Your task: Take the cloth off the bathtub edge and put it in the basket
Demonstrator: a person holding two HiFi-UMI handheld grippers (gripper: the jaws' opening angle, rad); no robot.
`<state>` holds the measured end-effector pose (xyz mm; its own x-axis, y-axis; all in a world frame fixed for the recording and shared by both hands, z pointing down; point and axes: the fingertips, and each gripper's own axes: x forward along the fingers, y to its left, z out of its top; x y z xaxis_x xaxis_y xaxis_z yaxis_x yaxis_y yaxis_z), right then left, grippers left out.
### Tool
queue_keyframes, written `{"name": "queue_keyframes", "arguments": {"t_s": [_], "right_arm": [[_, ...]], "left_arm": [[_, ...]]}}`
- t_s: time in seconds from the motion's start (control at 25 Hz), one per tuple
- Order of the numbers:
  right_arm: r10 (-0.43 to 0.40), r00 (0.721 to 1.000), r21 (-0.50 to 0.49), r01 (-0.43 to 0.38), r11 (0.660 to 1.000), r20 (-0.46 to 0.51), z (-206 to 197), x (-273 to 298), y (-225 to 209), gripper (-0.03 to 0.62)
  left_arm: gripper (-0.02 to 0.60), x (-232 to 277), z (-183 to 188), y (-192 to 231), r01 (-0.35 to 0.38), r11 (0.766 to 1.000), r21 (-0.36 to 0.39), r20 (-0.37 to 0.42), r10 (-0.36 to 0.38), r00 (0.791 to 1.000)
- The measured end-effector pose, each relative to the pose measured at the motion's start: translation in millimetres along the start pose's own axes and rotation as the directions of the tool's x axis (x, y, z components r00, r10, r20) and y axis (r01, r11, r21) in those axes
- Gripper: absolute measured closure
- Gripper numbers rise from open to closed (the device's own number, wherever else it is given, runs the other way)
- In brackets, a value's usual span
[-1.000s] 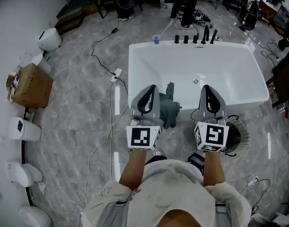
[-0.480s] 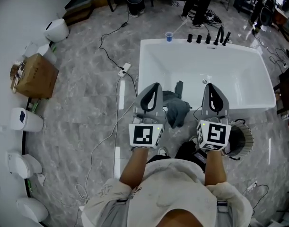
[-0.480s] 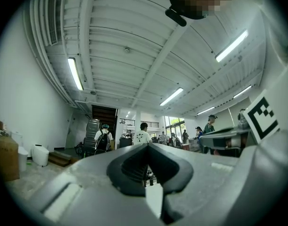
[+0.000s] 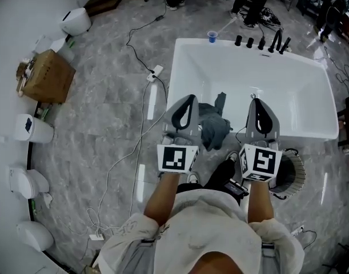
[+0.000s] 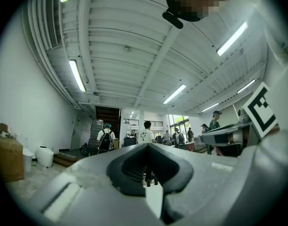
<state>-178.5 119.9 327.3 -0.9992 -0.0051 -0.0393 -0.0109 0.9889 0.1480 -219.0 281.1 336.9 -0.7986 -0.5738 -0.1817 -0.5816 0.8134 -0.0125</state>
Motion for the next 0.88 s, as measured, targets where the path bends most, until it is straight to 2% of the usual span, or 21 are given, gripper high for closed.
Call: {"name": "queue_keyframes", "arguments": {"t_s": [0.32, 0.52, 0.76, 0.88], "right_arm": [[0.049, 0.995, 0.026, -0.047, 0.999, -0.084, -61, 28, -8, 0.592], [0.079, 0.980, 0.116, -0.059, 0.992, -0.180, -119, 39, -1, 0.592], [0.123, 0.939, 0.167, -0.072, 0.983, -0.321, -207, 44, 16, 0.585], [0.146, 0.908, 0.176, -0.082, 0.981, -0.392, -260, 45, 29, 0.536]], "left_arm": [[0.581, 8, -50, -14, -0.027, 1.000, 0.012, -0.081, 0.028, 0.996], [0.581, 5, -91, -6, -0.032, 0.999, 0.030, -0.133, 0.036, 0.990], [0.581, 5, -140, -1, -0.040, 0.999, 0.014, -0.199, 0.042, 0.979], [0.581, 4, -164, 3, -0.052, 0.999, 0.000, -0.228, 0.050, 0.972]]}}
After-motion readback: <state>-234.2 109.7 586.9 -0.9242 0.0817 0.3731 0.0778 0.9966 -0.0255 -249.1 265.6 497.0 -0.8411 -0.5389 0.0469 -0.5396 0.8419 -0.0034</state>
